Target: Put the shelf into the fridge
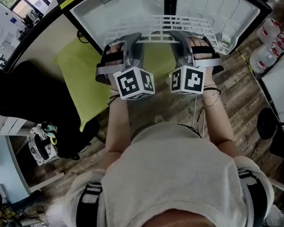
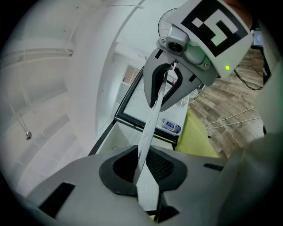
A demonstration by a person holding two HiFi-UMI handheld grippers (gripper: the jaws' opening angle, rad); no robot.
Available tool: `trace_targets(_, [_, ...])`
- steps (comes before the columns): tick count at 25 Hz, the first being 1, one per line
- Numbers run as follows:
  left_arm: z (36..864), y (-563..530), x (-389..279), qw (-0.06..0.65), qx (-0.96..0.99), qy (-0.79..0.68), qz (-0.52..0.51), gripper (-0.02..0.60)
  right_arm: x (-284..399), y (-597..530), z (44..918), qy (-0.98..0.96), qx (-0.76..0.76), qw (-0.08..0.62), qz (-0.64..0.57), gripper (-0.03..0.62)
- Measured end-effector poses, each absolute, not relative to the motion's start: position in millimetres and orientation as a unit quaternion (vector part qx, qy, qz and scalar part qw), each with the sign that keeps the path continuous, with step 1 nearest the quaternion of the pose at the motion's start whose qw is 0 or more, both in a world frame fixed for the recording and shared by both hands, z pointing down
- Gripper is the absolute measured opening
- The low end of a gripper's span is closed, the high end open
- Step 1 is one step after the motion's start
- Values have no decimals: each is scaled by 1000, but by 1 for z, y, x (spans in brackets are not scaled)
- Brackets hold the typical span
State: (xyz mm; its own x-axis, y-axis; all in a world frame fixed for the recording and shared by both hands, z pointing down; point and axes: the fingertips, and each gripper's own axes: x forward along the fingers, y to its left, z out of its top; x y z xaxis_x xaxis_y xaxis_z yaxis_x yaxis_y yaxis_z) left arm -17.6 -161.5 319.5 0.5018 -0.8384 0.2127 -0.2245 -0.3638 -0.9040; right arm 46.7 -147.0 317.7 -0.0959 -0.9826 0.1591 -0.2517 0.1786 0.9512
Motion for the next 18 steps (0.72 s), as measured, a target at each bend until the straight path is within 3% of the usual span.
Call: trace_targets(18, [349,-222,-58,401,-741,378,-384,66,8,-213,346,-655,453,447,-407,57])
